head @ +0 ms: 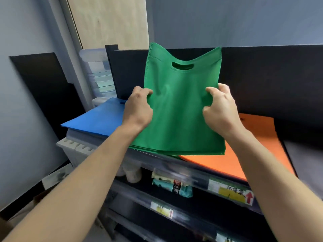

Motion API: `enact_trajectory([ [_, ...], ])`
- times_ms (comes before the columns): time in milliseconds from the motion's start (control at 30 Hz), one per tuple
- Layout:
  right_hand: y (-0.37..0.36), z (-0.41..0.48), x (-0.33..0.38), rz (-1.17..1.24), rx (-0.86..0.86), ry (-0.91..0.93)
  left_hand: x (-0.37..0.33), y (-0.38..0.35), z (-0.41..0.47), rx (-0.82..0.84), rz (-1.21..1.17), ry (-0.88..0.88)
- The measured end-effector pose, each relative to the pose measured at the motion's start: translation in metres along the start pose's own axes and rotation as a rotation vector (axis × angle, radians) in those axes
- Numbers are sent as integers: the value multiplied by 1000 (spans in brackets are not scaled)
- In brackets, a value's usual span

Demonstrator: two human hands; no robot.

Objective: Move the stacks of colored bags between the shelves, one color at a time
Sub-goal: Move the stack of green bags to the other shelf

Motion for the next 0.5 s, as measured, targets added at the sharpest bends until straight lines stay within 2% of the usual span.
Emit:
enact_trajectory([
  [267,-74,6,23,-125,127,-174,78,-36,44,280,105,-40],
  [500,-118,0,15,-235,285,-294,120,-65,45,413,151,-2],
])
Point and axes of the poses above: each hand's wrist, its own z-axis towards the middle knuckle, its own y-axis out of the back of the hand, x = y × z, the point moved 8 cm from there along z, towards the middle knuckle, and after that the axes turned 6 degrees about -x, right-handed, at the moved point
